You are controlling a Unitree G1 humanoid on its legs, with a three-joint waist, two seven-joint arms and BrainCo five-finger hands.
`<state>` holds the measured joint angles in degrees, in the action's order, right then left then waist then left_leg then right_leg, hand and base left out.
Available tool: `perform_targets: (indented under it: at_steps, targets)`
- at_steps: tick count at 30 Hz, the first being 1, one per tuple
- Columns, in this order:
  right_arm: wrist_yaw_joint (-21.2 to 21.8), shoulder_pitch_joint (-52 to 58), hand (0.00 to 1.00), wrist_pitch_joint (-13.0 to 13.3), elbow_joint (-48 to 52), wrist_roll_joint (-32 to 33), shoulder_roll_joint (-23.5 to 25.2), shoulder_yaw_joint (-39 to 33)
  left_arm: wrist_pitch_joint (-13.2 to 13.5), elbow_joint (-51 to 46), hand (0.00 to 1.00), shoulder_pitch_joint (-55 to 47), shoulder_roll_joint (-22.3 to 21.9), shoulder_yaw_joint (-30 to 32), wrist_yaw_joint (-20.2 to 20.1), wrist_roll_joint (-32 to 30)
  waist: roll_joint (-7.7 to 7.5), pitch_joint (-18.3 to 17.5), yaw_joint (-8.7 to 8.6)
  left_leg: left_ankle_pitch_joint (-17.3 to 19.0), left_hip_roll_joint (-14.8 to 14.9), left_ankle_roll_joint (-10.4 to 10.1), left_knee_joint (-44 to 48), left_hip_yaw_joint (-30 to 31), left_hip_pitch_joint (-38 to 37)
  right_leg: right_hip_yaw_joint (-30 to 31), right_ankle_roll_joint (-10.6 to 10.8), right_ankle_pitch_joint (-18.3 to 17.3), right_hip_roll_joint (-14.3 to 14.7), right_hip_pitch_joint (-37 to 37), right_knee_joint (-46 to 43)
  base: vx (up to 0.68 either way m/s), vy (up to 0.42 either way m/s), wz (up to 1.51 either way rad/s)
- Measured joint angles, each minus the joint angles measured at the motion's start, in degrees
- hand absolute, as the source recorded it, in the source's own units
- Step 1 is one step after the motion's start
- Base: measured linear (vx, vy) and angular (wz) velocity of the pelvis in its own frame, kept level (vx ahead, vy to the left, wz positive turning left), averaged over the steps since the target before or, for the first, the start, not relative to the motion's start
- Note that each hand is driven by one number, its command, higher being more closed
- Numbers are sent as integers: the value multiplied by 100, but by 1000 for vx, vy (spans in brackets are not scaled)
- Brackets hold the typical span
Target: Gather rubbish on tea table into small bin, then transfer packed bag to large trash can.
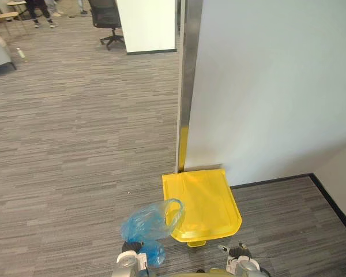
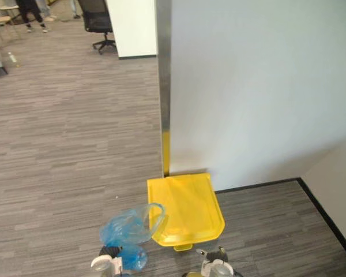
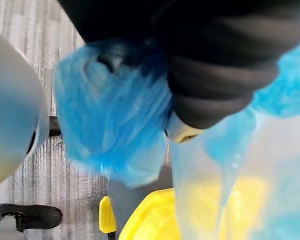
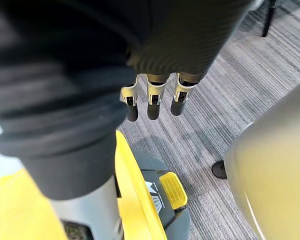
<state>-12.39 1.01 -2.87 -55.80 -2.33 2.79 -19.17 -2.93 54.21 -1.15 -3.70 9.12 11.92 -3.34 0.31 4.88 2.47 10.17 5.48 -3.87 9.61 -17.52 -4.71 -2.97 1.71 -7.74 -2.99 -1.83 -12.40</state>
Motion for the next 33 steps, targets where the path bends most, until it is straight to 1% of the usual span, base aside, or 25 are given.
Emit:
perform_targets:
  at_steps: [1,2,4,6,11,13,16,18,20,21,22,23,24,25,26,27,28,29,30,31,33]
  targets:
    - [1,1,0,-1,-2,0,-2,-40,1,4,100,-20,4,0,1,-1,8,1,2,-35,-48,51,-106,-51,-46,53,54,55,-23,13,83,-29,126,-10]
    - [0,0,0,-1,-2,0,-2,-42,1,5,100,-19,4,0,1,-2,11,2,2,-37,-51,53,-113,-53,-46,55,54,58,-25,14,90,-35,102,-14]
    - [-1,3,0,4,1,-1,-21,-115,1,48,100,-15,17,0,2,-60,62,-1,0,-69,-116,100,-268,-108,-114,154,106,185,-44,44,269,-49,79,-17]
    - [-1,-4,0,5,-13,-1,-22,-136,4,74,100,-14,26,1,2,-113,88,-1,20,-89,-119,99,-403,-250,-183,277,104,250,-1,5,319,-63,52,-34]
    - [-2,-121,0,5,-27,-10,-18,-130,6,167,100,23,54,17,7,-114,124,16,63,-189,-129,75,-667,-753,-263,808,91,531,179,-230,478,-66,9,-61]
    - [-5,-155,0,4,-30,-16,-30,-128,6,169,100,44,56,46,7,-113,107,90,65,-189,-133,75,-672,-880,-345,899,79,572,214,-221,477,-54,-7,-34]
    - [-8,-132,0,2,-31,-51,-53,-112,15,169,100,46,41,52,8,-112,74,109,63,-188,-149,76,-665,-889,-356,971,97,600,218,-229,465,-50,-14,-9]
    - [-13,-130,0,3,-31,-131,-57,-33,29,157,100,69,48,48,8,-114,-3,157,65,-185,-179,81,-654,-896,-375,978,100,570,195,-281,331,-58,-4,-5]
    - [-13,-168,0,6,-30,-184,-45,58,32,162,100,136,58,47,8,-115,-97,272,76,-159,-217,124,-638,-877,-440,901,142,413,97,-426,-70,-71,-14,0]
    - [-14,-196,0,6,-29,-180,-46,79,31,168,100,170,55,51,7,-120,-102,318,69,-80,-221,224,-661,-850,-478,786,183,369,45,-461,-242,-85,-25,0]
    - [-22,-273,0,4,-12,-181,-64,69,31,180,100,264,27,101,7,-145,-74,473,65,27,-237,278,-658,-756,-590,502,238,286,-10,-753,-860,-97,-16,-1]
    - [-27,-302,0,9,8,-181,-74,64,30,182,100,283,16,114,10,-163,-66,523,66,42,-235,284,-631,-704,-621,337,249,224,-30,-896,-1161,-117,0,3]
    - [-41,-332,0,5,18,-183,-73,27,27,190,100,297,29,117,16,-170,-49,578,50,142,-195,299,-492,-658,-641,103,159,183,-53,-1138,-1266,-64,4,12]
    - [-82,-354,0,2,14,-183,-52,27,29,197,100,332,55,117,16,-173,-116,617,72,268,-183,294,-312,-600,-636,-29,115,282,-81,-1331,-1106,7,-31,17]
    - [-101,-367,0,-1,10,-184,-40,28,29,206,100,344,73,117,16,-178,-149,633,75,307,-184,301,-232,-577,-630,-68,102,354,-85,-1395,-990,84,-94,27]
    - [-143,-389,0,-8,8,-201,-16,28,30,210,100,371,112,117,16,-211,-241,692,68,461,-191,259,21,-534,-631,-264,55,537,-213,-1428,-839,126,-123,25]
    - [-175,-379,0,-19,-17,-208,6,27,34,205,100,375,140,118,18,-216,-359,654,80,648,-225,154,273,-504,-614,-274,85,595,-302,-1226,-649,210,-156,11]
    - [-178,-448,0,-20,-40,-210,-20,28,44,227,100,431,138,128,21,-220,-382,701,121,770,-179,75,460,-491,-613,-242,-34,839,-283,-1197,-667,257,-137,-9]
    - [-187,-547,0,-9,-37,-211,10,21,46,243,100,462,132,138,19,-224,-209,721,112,854,-48,-13,714,-485,-508,-277,-50,746,-200,-1223,-819,298,-119,-14]
    - [-200,-632,0,-8,-36,-210,20,-32,45,243,100,502,104,175,19,-230,-164,850,73,885,-10,-54,849,-412,-495,-296,-156,701,-170,-1267,-1030,216,-66,-9]
    - [-204,-647,0,-12,-36,-210,32,-108,45,218,100,537,74,239,20,-232,-169,916,77,935,16,-103,885,-291,-492,-301,-214,511,-158,-1345,-1285,152,-56,4]
